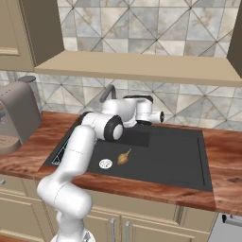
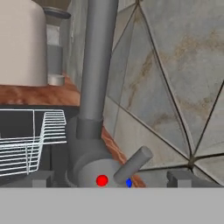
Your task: Turn on the sink faucet. Then move the onion from the counter to the sink. Turn off the sink. Move the vegetable from the sink to the pot next to the stove. Finally move the pot to the front center burner.
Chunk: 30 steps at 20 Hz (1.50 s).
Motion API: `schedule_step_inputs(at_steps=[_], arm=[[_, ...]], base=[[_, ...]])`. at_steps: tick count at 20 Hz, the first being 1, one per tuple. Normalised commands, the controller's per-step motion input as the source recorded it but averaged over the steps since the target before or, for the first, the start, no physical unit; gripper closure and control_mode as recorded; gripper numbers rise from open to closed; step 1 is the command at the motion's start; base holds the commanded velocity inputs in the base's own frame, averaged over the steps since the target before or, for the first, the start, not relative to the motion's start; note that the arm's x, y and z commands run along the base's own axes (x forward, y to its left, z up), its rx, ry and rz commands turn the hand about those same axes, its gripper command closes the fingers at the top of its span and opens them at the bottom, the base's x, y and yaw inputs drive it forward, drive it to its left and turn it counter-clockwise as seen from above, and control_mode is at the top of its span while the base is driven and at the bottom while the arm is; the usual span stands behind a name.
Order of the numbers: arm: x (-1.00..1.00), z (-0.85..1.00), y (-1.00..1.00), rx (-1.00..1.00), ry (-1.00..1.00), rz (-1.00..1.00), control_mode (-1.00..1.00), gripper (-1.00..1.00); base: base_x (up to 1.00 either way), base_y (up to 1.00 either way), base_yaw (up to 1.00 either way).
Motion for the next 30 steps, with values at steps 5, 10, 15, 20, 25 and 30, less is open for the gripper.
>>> schedule_step_inputs(at_steps=[5, 10, 15, 20, 25, 30], arm=[[-0.26, 0.00, -0.31, 0.00, -0.06, 0.00, -1.00, -1.00], [-0.55, 0.00, -0.24, 0.00, -0.09, 0.00, -1.00, -1.00], [-0.89, 0.00, -0.10, 0.00, -0.15, 0.00, -1.00, -1.00], [-0.95, 0.10, -0.01, 0.00, -0.16, 0.00, -1.00, -1.00], [-0.80, 0.30, 0.00, 0.00, -0.13, 0.00, -1.00, -1.00], [-0.60, 0.35, 0.00, -0.01, -0.08, 0.02, -1.00, -1.00]], base=[[0.00, 0.00, 0.00], [0.00, 0.00, 0.00], [0.00, 0.00, 0.00], [0.00, 0.00, 0.00], [0.00, 0.00, 0.00], [0.00, 0.00, 0.00]])
